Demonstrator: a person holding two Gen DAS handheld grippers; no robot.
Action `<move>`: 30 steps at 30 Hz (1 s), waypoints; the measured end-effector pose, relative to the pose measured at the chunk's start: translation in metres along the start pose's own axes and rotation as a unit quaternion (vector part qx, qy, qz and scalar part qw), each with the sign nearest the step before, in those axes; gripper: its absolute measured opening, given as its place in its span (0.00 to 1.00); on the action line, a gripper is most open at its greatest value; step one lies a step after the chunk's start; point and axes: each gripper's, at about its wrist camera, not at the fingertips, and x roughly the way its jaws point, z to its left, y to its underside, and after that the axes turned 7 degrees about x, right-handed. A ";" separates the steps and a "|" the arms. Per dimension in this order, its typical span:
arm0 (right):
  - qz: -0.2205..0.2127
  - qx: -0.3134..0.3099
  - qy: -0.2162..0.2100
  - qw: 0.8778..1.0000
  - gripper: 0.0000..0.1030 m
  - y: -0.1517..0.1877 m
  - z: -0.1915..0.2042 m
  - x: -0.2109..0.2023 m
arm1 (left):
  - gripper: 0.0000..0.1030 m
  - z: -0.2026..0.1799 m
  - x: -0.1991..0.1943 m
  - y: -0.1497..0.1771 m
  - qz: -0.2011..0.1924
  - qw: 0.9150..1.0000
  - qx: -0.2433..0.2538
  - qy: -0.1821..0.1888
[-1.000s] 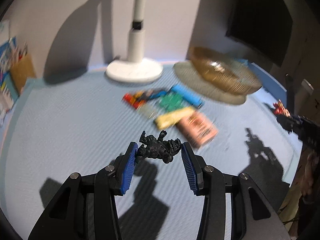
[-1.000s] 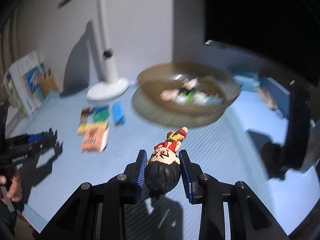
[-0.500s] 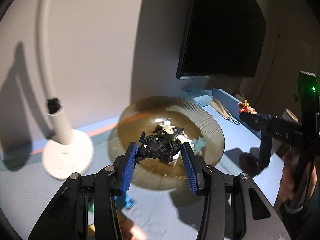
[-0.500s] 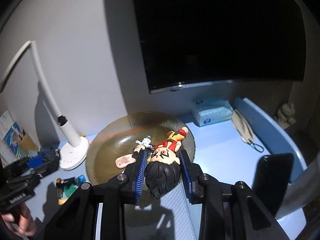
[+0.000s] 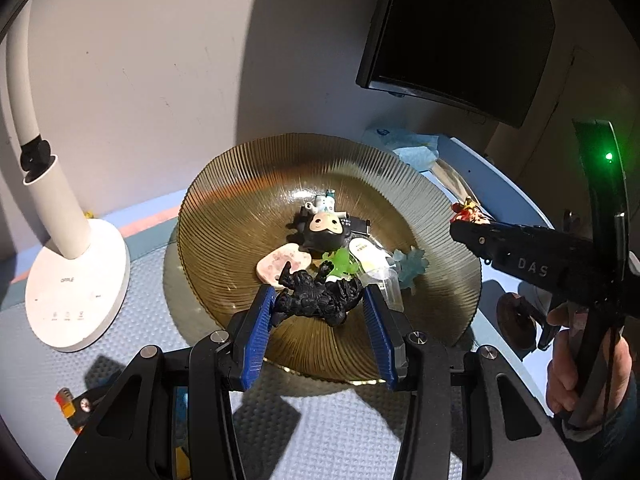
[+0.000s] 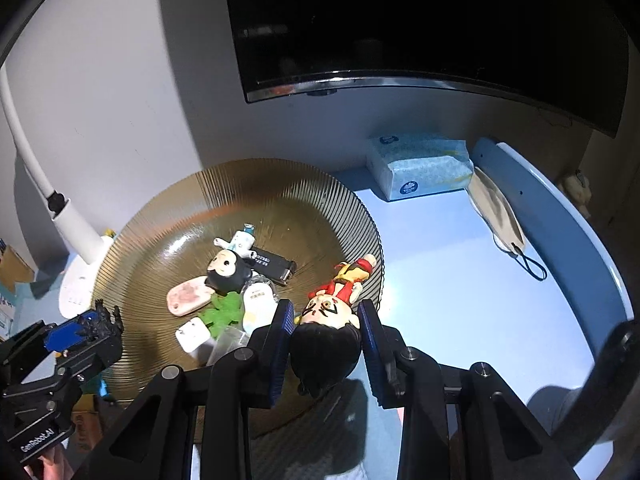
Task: Organize rigid objects
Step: 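Carry the black figurine and doll over the amber bowl and open both grippers, then move both tools back toward the remaining items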
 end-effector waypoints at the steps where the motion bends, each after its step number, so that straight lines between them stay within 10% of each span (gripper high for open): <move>1: 0.001 0.000 -0.003 1.000 0.31 -0.001 0.000 0.002 | 0.41 0.000 0.000 -0.001 -0.003 1.000 0.001 0.001; 5: -0.014 0.021 -0.010 1.000 0.31 -0.006 -0.007 -0.010 | 0.81 0.001 -0.023 -0.005 -0.052 0.998 0.004 -0.033; 11: -0.066 0.041 -0.039 0.996 0.53 0.004 -0.015 -0.063 | 0.81 0.038 -0.089 0.012 -0.093 0.993 -0.037 -0.055; 22: -0.100 -0.012 -0.112 0.989 0.62 0.042 0.040 -0.137 | 0.81 0.094 -0.194 0.089 -0.122 0.979 -0.120 -0.107; 30: -0.050 -0.051 -0.153 0.986 0.69 0.100 0.094 -0.123 | 0.81 0.128 -0.204 0.157 -0.091 0.973 -0.167 -0.128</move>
